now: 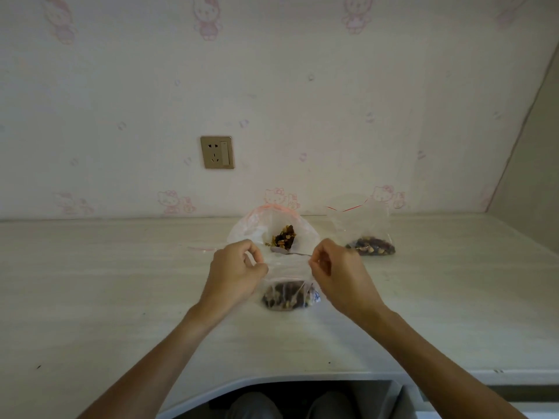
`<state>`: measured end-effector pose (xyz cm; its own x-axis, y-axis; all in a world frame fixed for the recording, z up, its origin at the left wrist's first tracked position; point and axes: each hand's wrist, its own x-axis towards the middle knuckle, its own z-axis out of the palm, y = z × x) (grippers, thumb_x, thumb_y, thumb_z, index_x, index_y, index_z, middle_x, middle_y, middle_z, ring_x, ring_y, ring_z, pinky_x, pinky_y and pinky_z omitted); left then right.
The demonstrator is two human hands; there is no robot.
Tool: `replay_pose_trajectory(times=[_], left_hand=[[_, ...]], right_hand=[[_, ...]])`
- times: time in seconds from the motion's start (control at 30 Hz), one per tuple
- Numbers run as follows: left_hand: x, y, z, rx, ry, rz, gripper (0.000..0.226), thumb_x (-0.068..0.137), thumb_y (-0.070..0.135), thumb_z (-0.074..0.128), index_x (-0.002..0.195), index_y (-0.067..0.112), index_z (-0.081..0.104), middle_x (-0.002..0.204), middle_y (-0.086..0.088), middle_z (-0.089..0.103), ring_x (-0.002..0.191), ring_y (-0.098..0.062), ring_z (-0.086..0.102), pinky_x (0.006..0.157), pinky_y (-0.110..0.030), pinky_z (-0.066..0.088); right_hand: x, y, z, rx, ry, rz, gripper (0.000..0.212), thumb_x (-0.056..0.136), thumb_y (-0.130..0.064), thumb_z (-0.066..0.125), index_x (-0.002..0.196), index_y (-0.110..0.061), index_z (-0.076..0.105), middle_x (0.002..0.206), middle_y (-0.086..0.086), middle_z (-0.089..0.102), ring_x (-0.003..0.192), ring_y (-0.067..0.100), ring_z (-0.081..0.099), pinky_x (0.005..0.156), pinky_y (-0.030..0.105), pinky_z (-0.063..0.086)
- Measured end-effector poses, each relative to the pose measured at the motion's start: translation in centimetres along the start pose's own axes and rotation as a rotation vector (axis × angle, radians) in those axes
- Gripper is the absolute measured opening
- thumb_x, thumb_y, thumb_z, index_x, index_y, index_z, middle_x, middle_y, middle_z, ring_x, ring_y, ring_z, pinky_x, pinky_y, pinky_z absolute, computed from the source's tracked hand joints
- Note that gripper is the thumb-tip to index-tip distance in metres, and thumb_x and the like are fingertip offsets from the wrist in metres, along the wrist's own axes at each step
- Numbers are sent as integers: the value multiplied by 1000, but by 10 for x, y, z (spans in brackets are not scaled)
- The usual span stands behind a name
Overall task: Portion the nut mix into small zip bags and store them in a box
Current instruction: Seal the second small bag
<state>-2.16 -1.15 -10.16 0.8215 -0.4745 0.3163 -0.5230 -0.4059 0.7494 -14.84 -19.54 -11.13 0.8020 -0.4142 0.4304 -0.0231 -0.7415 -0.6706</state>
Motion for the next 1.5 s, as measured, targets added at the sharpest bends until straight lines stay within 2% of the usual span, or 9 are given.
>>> replay_pose_trajectory(times=[0.1, 0.23, 0.33, 0.43, 0.73, 0.87, 1.17, 1.37, 1.5], left_hand=[[-2, 4, -1, 51, -42, -46, 12, 92, 20, 70, 86, 23, 60, 59, -1, 67, 53, -20, 69, 61, -43, 61], [-5, 7, -12, -519, -376, -475, 31, 93, 35, 77, 93, 7, 64, 76, -7, 73, 68, -19, 73, 70, -42, 65], [-8, 3, -18, -900, -585, -495, 26, 80, 29, 87, 92, 9, 75, 92, -8, 73, 86, -21, 74, 77, -39, 64], [-10, 0, -14, -985, -509, -437, 28, 71, 24, 95, 94, 12, 84, 98, -8, 77, 91, -19, 76, 75, -33, 63], [-7, 10, 1, -239, 35, -141, 14, 86, 0, 64, 84, 13, 61, 49, 2, 59, 44, -16, 62, 64, -49, 65], [-8, 14, -9, 49, -77, -28, 16, 90, 27, 76, 85, 26, 61, 57, 6, 66, 49, -11, 69, 54, -29, 58], [-2, 19, -22, -704, -359, -377, 24, 81, 39, 84, 74, 16, 81, 96, -4, 73, 76, -16, 73, 72, -40, 64], [4, 20, -15, -303, -3, -114, 14, 85, 7, 82, 77, 17, 77, 51, 1, 61, 47, -14, 65, 64, -48, 66], [5, 28, -18, 100, 70, 180, 26, 83, 4, 71, 72, 27, 65, 50, 8, 59, 50, -10, 65, 65, -43, 61]], right_hand=[[-1, -4, 0, 197, -20, 126, 10, 100, -19, 64, 93, -17, 57, 71, 6, 66, 53, 17, 65, 45, 27, 54], [1, -1, -18, 769, -314, 554, 27, 101, -29, 63, 103, -2, 66, 83, 15, 70, 70, 28, 70, 60, 39, 60], [-3, 5, -20, 1018, -449, 562, 26, 97, -17, 67, 115, 2, 68, 95, 18, 69, 83, 28, 71, 64, 37, 60], [-4, 5, -16, 1026, -343, 527, 22, 91, -14, 73, 108, 1, 71, 94, 19, 73, 81, 28, 74, 62, 34, 62], [-2, -22, -1, 157, 7, 100, 19, 94, 1, 56, 95, -18, 60, 50, 8, 61, 43, 32, 63, 42, 41, 56], [3, -20, -14, 409, -184, 325, 11, 95, -15, 71, 97, -9, 62, 63, 7, 72, 48, 23, 67, 47, 33, 57], [12, -10, -29, 918, -352, 529, 20, 91, -16, 76, 104, -1, 76, 85, 15, 67, 76, 27, 72, 58, 35, 59], [13, -21, -21, 501, -68, 242, 14, 92, 4, 66, 83, -6, 61, 59, 9, 62, 49, 31, 67, 43, 32, 53], [15, -30, -13, 297, 26, 179, 21, 92, 5, 55, 79, -10, 49, 45, -1, 53, 34, 26, 57, 33, 25, 39]])
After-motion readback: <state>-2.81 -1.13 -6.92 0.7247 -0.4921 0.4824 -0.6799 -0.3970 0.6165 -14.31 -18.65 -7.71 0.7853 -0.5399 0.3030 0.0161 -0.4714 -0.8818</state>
